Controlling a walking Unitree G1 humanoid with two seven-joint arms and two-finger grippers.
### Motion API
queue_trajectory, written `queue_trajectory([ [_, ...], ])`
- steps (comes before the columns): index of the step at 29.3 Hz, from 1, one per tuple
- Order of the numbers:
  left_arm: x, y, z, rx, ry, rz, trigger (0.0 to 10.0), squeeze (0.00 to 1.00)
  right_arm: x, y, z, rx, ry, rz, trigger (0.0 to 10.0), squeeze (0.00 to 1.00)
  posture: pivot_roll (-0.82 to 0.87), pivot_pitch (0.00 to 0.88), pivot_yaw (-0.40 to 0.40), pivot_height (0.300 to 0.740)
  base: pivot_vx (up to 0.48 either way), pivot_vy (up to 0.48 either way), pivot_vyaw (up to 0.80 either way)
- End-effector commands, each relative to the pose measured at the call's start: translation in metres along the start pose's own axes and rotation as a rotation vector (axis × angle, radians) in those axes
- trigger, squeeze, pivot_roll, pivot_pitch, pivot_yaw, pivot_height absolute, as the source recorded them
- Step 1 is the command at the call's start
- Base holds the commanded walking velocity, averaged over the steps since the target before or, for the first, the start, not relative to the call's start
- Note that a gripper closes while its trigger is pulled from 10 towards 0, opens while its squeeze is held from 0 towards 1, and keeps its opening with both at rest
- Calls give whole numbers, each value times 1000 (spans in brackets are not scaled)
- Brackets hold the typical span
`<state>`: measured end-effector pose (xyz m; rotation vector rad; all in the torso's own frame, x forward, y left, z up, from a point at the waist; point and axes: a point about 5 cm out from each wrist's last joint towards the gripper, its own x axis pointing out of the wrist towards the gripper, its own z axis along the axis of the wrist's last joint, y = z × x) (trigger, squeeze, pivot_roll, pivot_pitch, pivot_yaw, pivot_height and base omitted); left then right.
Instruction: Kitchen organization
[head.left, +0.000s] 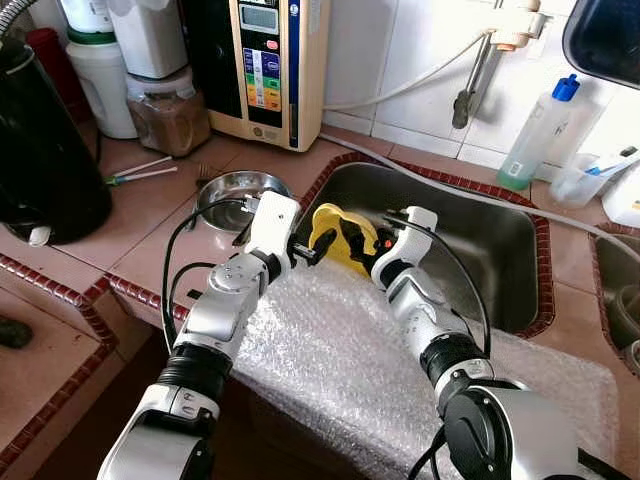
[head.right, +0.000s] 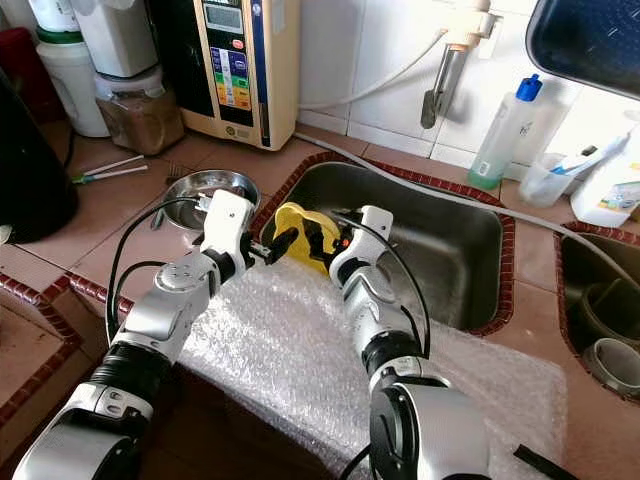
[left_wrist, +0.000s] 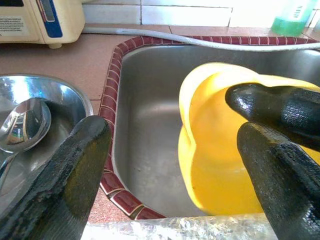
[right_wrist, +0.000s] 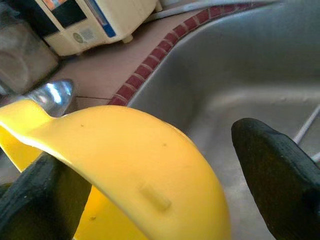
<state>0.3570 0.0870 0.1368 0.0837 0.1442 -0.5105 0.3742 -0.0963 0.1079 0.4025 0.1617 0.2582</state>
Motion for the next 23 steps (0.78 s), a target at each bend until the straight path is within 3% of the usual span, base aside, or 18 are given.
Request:
queue_trajectory([
  [1,0,-1,0,9,9,5,10000,1000,1,0,6,-170,-4,-2,10000,1000,114,0,-65,740,0,0,0],
  [2,0,-1,0,10,9,5,10000,1000,0,-1,4,-264,15,-9,10000,635,112,0,-65,740,0,0,0],
  [3,0,-1,0,10,9,5,10000,1000,0,-2,3,-323,26,-15,10000,635,112,0,-65,740,0,0,0],
  [4,0,-1,0,11,9,6,10000,1000,-1,-2,-1,-373,55,-5,10000,20,112,0,-65,740,0,0,0],
  [7,0,-1,0,12,9,5,10000,1000,-1,7,-14,-333,143,115,10000,0,111,0,-64,740,0,0,0],
  [9,1,-2,0,14,9,3,10000,1000,-1,3,-11,-394,146,64,10000,0,109,0,-63,740,0,0,0],
  [12,1,-2,1,17,10,4,10000,1000,-2,-2,-12,-574,190,68,10000,0,111,0,-63,740,0,0,0],
  [14,1,-2,0,2,11,-4,10000,1000,-1,-4,-7,-691,167,40,10000,0,111,0,-61,740,0,0,0],
  [15,1,-2,1,5,11,-4,10000,1000,0,-11,4,-795,128,-30,10000,0,109,0,-60,740,0,0,0],
  [19,1,-2,0,14,13,-1,10000,1000,0,-12,13,-929,82,-3,10000,0,108,0,-57,740,0,0,0],
  [21,1,-2,1,16,10,-1,10000,1000,0,-18,31,-867,-20,-95,10000,0,110,0,-60,740,0,0,0],
  [23,2,-2,2,16,9,-1,10000,1000,0,-14,20,-806,55,-11,10000,0,108,0,-58,740,0,0,0],
])
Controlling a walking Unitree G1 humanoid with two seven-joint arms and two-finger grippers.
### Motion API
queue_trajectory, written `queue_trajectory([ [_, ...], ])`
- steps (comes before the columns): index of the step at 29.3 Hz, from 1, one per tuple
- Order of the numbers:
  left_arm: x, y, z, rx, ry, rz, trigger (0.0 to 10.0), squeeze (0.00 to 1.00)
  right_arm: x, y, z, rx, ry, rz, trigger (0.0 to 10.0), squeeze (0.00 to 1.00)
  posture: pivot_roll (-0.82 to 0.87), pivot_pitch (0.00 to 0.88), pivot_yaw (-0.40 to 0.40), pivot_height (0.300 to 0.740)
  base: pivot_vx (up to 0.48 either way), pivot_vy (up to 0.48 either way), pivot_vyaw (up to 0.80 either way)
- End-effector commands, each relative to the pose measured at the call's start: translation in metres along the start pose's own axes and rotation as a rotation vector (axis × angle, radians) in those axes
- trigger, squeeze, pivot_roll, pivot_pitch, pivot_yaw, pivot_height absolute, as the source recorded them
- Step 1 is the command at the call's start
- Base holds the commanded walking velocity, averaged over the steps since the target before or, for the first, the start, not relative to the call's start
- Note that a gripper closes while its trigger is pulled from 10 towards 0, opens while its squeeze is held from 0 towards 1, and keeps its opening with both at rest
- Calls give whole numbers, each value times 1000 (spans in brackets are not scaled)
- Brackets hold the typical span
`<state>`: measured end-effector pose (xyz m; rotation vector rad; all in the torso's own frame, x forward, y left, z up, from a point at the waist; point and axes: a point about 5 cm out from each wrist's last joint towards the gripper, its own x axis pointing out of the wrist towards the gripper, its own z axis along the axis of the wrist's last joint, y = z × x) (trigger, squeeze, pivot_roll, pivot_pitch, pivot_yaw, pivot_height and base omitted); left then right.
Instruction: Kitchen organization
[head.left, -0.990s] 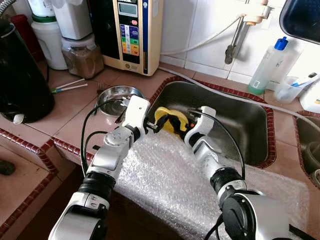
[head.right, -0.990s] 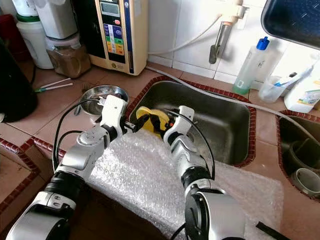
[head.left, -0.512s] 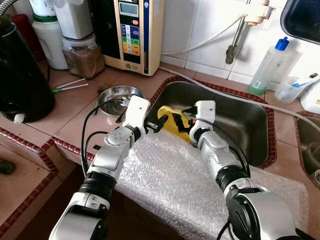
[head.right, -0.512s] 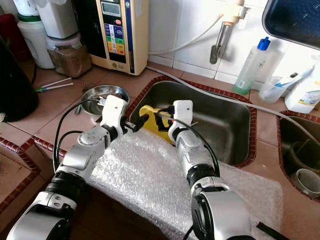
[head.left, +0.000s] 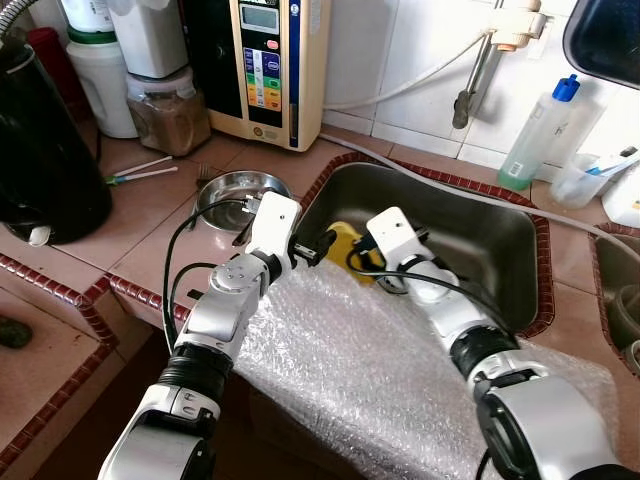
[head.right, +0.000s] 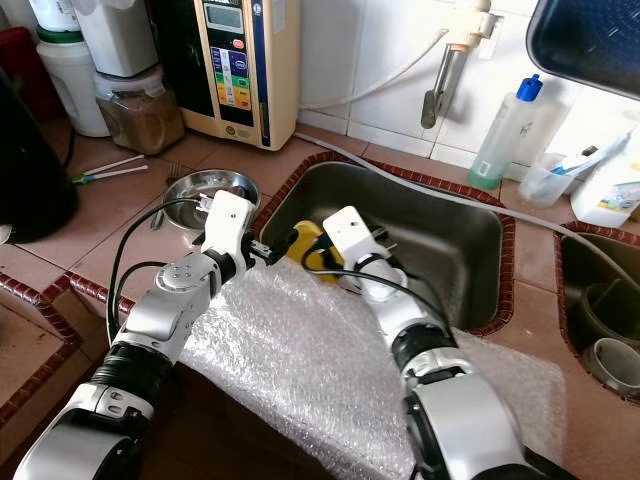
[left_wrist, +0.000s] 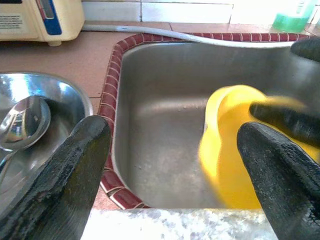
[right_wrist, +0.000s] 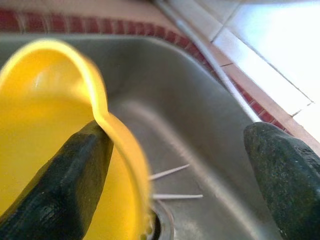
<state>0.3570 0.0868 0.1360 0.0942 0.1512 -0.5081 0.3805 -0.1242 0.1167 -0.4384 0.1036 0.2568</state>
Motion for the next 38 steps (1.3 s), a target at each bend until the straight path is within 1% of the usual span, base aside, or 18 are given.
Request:
queue_trajectory([
  [1,1,-2,2,9,0,-4,10000,1000,2,4,6,32,-6,30,10000,0,106,0,-57,740,0,0,0],
  [3,2,-3,2,10,1,-5,10000,1000,2,-1,4,64,4,14,10000,0,107,0,-56,740,0,0,0],
  [5,2,-3,2,12,1,-6,10000,1000,2,-2,1,-147,21,14,10000,0,107,0,-55,740,0,0,0],
  [6,2,-3,2,12,1,-6,10000,1000,2,-2,1,-147,21,14,10000,0,107,0,-55,740,0,0,0],
  [7,2,-2,2,11,1,-6,10000,1000,2,-10,1,-41,27,-43,10000,0,106,0,-54,740,0,0,0],
  [9,2,-2,2,14,2,-4,10000,1000,1,-14,3,-200,11,-28,10000,0,107,0,-53,740,0,0,0],
  [10,2,-2,2,15,2,-3,10000,1000,1,-16,4,-224,8,-38,10000,0,107,0,-53,740,0,0,0],
  [12,2,-2,2,16,2,-2,10000,1000,1,-35,9,-198,-3,-200,10000,0,105,0,-53,740,0,0,0],
  [14,2,-2,2,19,2,0,10000,1000,2,-23,7,-126,6,-41,10000,0,104,0,-53,740,0,0,0],
  [15,2,-2,3,19,1,0,10000,1000,2,-25,8,-78,-11,-82,10000,0,104,0,-54,740,0,0,0],
  [17,2,-2,3,19,2,-2,10000,1000,2,-35,6,278,18,-176,10000,0,105,0,-54,740,0,0,0],
  [19,2,-3,2,20,2,-2,10000,1000,2,-34,3,460,39,-186,10000,0,103,0,-55,740,0,0,0],
  [20,2,-3,2,19,3,-2,10000,914,2,-33,0,525,59,-189,10000,0,102,0,-54,740,0,0,0],
  [21,2,-3,2,20,4,-3,10000,0,1,-32,-7,709,98,-207,10000,0,103,0,-55,740,0,0,0],
  [25,2,-3,1,27,7,-5,10000,0,1,-36,-8,901,90,-226,10000,0,103,0,-55,740,0,0,0],
  [32,3,-2,2,29,8,0,10000,0,2,-42,-2,924,50,-223,10000,0,103,0,-55,740,0,0,0],
  [37,2,2,3,24,-2,42,10000,0,2,-47,3,736,36,-241,10000,0,101,0,-56,740,0,0,0],
  [38,2,9,5,24,-15,99,10000,0,2,-47,5,685,28,-241,10000,0,101,0,-56,740,0,0,0],
])
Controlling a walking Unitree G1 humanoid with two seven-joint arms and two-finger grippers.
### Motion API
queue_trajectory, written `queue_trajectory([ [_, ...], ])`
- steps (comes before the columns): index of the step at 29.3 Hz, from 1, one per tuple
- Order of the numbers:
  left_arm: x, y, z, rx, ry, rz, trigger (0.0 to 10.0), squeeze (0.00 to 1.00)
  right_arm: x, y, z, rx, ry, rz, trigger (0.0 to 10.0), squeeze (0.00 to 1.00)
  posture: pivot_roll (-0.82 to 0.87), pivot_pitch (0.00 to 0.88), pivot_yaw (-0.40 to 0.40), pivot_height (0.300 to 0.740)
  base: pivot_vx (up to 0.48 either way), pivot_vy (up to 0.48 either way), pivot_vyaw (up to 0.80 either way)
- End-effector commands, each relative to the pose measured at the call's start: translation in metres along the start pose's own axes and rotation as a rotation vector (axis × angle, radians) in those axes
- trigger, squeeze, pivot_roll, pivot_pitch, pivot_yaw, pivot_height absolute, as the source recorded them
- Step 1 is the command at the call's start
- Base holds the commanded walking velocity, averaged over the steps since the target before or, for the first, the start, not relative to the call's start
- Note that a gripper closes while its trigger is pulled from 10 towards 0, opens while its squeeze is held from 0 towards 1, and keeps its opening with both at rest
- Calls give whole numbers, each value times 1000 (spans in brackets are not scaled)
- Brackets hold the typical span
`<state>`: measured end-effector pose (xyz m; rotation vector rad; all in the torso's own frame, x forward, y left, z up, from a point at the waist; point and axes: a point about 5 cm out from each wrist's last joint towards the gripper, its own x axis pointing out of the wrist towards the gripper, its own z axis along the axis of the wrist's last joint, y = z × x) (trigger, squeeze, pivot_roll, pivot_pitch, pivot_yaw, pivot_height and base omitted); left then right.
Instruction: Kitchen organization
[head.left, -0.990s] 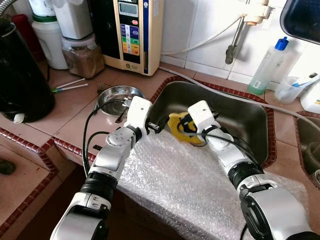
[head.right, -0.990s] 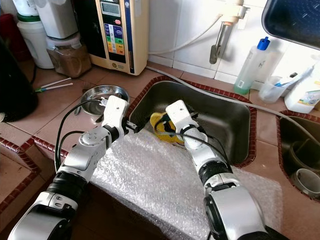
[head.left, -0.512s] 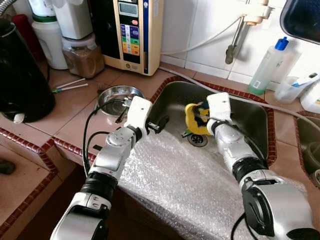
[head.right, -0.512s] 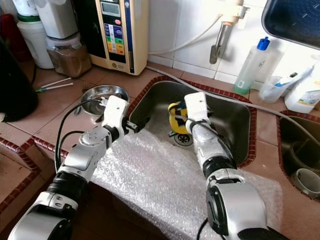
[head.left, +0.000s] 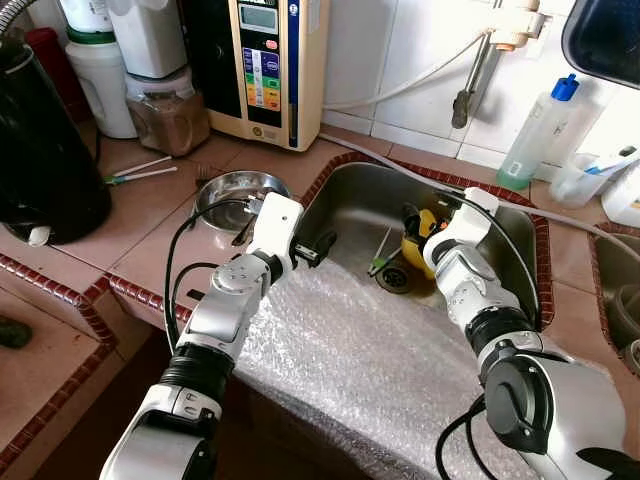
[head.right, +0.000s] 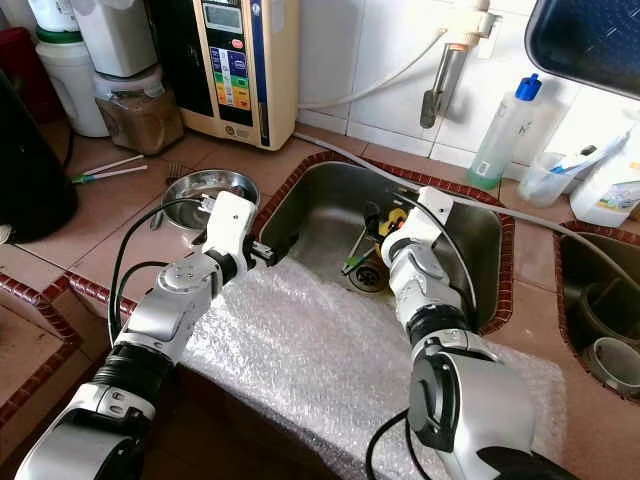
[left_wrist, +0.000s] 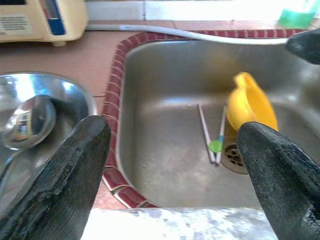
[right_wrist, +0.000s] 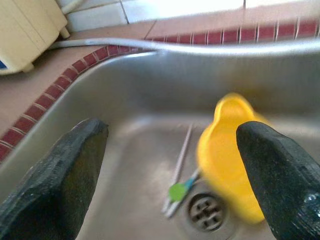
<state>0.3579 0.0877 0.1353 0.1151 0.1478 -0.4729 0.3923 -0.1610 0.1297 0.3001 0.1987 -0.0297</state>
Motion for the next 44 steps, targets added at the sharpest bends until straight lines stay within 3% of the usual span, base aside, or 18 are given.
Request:
queue_trajectory([
  [1,1,12,7,5,-25,97,10000,0,1,2,11,-94,-49,1,10000,0,101,0,-56,740,0,0,0],
  [6,-5,46,18,-57,-99,320,10000,0,0,5,13,-164,-90,27,10000,0,96,0,-55,740,0,0,0],
  [11,-8,57,27,-60,-143,372,10000,0,-1,12,10,-182,-114,65,10000,0,94,0,-51,740,0,0,0],
  [14,-10,64,29,-55,-160,441,10000,0,-3,23,10,-133,-164,151,10000,0,91,0,-46,740,0,0,0],
  [17,-19,84,27,-72,-154,594,10000,0,-8,36,4,-161,-196,234,10000,0,90,0,-42,740,0,0,0],
  [21,-25,95,21,-92,-129,673,10000,0,-10,40,-1,-165,-192,263,10000,0,89,0,-40,740,0,0,0],
  [24,-30,104,16,-89,-104,729,10000,0,-13,44,-4,-111,-201,328,10000,0,89,0,-38,740,0,0,0],
  [28,-32,107,8,-95,-72,738,10000,0,-19,53,-7,-78,-212,442,10000,0,91,0,-34,740,0,0,0],
  [29,-33,108,5,-84,-57,739,10000,0,-23,58,-12,-143,-221,483,10000,0,89,0,-30,740,0,0,0],
  [32,-35,109,-1,-82,-41,747,10000,0,-31,68,-18,-196,-237,550,10000,0,88,0,-26,740,0,0,0],
  [44,-37,112,-21,-105,77,755,10000,0,-44,77,-37,-214,-211,596,10000,0,74,0,-16,740,0,0,0],
])
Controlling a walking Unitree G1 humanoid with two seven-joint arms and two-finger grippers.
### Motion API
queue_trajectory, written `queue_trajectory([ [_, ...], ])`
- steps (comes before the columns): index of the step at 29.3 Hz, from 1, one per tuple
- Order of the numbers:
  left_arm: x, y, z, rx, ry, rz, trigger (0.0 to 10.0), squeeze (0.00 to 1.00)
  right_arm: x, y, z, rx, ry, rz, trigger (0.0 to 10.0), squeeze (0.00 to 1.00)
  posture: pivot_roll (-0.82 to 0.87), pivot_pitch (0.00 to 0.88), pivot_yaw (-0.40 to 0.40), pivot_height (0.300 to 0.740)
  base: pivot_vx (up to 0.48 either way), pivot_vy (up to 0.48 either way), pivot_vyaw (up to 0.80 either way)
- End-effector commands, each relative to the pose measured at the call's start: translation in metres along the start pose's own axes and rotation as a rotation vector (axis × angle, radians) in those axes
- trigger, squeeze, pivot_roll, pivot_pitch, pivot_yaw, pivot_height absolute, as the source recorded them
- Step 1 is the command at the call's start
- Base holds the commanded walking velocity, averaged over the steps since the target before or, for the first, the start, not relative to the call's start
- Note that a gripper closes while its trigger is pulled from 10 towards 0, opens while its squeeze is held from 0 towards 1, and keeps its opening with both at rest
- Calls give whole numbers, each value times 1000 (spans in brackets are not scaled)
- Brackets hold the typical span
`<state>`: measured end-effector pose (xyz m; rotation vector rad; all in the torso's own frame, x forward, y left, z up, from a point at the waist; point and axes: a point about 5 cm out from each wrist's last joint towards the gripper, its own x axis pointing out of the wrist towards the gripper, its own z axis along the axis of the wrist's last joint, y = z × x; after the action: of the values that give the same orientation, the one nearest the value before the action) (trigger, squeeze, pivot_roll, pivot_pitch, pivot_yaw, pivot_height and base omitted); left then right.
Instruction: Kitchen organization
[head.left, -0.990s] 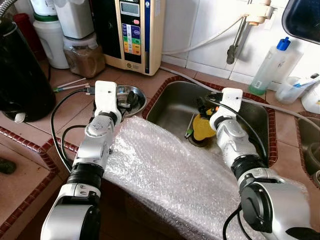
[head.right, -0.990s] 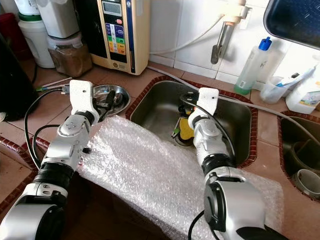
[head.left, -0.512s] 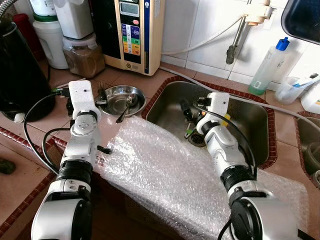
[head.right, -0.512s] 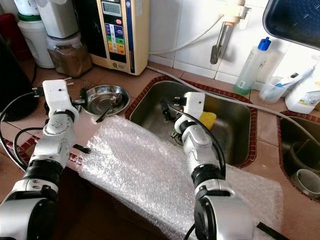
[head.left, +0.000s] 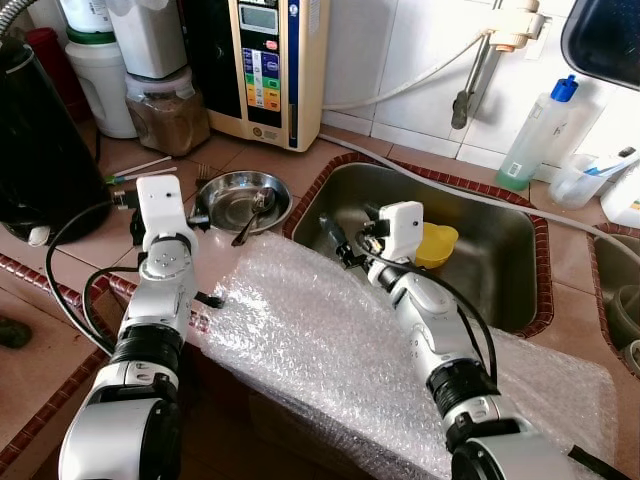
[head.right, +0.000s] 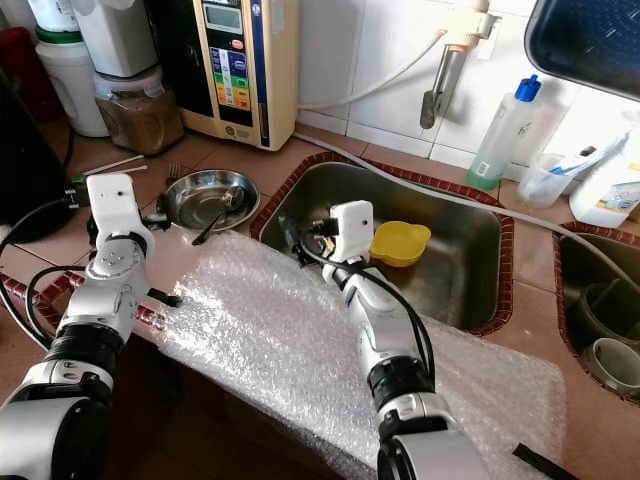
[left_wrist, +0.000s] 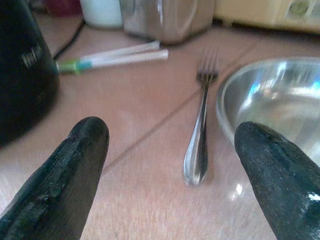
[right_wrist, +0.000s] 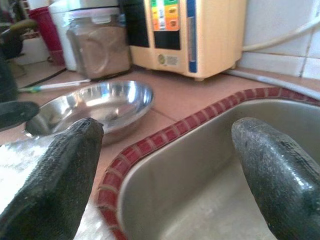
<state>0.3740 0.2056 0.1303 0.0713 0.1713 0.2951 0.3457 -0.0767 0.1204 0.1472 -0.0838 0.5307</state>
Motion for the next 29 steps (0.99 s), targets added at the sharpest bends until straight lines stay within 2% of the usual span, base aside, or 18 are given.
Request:
queue_trajectory([
  [1,3,0,-2,7,36,-4,10000,0,0,2,6,-28,-11,25,10000,0,70,0,-14,740,0,0,0],
  [5,5,-2,-5,5,91,-14,10000,0,-4,4,5,-48,-7,29,10000,0,58,0,-3,740,0,0,0],
  [8,6,-1,-5,7,96,-9,10000,0,-5,4,5,-52,-5,26,10000,0,56,0,-1,740,0,0,0],
  [22,9,-6,13,-7,30,-10,10000,0,-8,2,6,-75,1,16,10000,0,56,0,1,740,0,0,0],
  [26,9,-9,28,93,-69,-18,10000,0,-7,1,7,-76,-1,10,10000,0,55,0,2,740,0,0,0],
  [27,9,-9,28,93,-69,-18,10000,0,-7,1,7,-76,-1,10,10000,0,55,0,2,740,0,0,0],
  [28,10,-14,42,122,-133,-39,10000,0,-7,1,8,-77,-1,8,10000,0,57,0,4,740,0,0,0],
  [29,10,-14,42,122,-133,-39,10000,0,-7,1,8,-77,-1,8,10000,0,57,0,4,740,0,0,0],
])
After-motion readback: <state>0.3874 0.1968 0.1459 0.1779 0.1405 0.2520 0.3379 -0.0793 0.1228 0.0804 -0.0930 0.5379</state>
